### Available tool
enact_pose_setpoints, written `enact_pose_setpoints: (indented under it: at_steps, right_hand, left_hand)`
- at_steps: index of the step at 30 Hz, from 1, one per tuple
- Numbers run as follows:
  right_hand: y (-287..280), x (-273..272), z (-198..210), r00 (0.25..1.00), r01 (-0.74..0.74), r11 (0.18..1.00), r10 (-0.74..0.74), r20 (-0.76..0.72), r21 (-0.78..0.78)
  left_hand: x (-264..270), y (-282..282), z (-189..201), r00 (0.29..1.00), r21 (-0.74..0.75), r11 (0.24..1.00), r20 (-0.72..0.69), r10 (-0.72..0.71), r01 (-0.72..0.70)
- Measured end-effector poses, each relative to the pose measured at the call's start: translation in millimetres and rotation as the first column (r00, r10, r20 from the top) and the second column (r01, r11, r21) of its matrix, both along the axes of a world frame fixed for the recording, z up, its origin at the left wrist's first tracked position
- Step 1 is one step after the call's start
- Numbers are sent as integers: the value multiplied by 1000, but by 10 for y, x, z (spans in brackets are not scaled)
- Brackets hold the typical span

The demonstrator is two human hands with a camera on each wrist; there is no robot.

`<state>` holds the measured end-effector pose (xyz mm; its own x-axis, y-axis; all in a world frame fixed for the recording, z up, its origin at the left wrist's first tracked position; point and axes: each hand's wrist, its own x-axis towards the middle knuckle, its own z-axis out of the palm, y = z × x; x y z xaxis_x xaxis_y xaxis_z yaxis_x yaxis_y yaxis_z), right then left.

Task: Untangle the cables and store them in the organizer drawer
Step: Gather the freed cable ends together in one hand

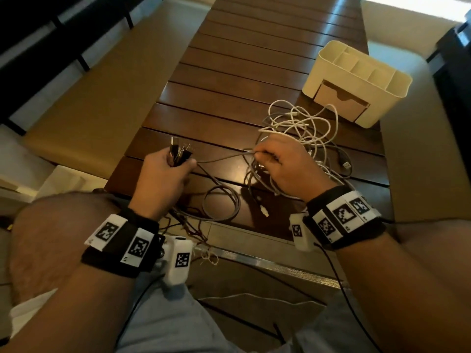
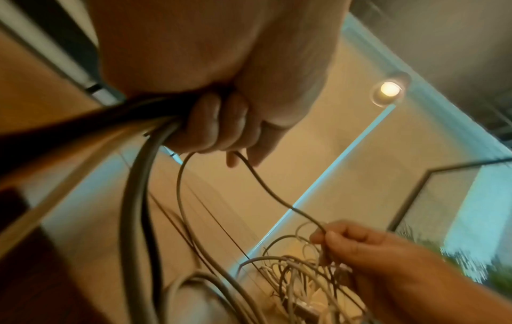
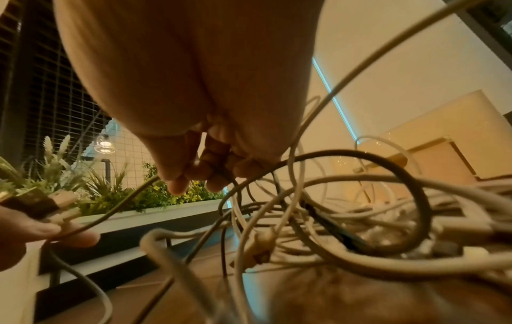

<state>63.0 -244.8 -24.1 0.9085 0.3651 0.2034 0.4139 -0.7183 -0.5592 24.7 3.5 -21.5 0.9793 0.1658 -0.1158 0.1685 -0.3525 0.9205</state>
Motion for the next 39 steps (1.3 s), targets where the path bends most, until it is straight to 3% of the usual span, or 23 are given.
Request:
enact_pose_setpoints:
  at_steps: [2,4,8,11,15,19,21,23,25,29,33,36,39]
  right_hand:
    - [19,-19,74,999,-30,999,29,-19,-40]
    - [56,-47,133,996,-79,991,73,-55,-111]
    - [169,-127,222,985,-171,981,169,-27,-88]
    - [189,-154,267,987,-157,986,155,-31,-60]
    - [82,-87,228,976,-70,961,10,-217,-269]
    - [-103,33,148,925,68,883,-230,-301,-465]
    - [-190,63,125,897,146,880,-311,-315,-452]
    - [-237,71,117,886,202,885,-348,-308,-420]
    - [-216,47,164,897,190,905,-317,-308,-380]
    - [-110,-49,405,943,9,943,-119,-312,-332]
    - [78,-163,591,990,6,990,-25,-141,-138]
    - [239,-210,468,954,-79,997,72,-292,-13]
    - [212,-190,255,916,-88,994,58,-397,-57]
  left_hand:
    - [-17,-19,30,992,121,992,124,7,-22]
    - [-47,-113,105,975,145,989,216,-49,18]
    - [-74,-354,92,934,232,926,127,-333,298]
    - [-73,-411,42,904,263,892,124,-409,368]
    - [-60,-271,58,889,164,940,310,-336,298]
    - [-43,-53,72,927,-172,973,365,-83,155]
    - [-35,31,109,945,-382,920,324,48,84]
    - [-16,85,142,958,-484,871,280,65,82]
    - [0,110,122,960,-433,895,281,18,110]
    - [5,69,67,954,-350,916,284,-98,198]
    - [-14,17,65,936,-336,886,262,-237,318]
    - [-38,-42,57,920,-379,845,255,-298,378]
    - [-33,-22,49,930,-507,780,232,-287,367]
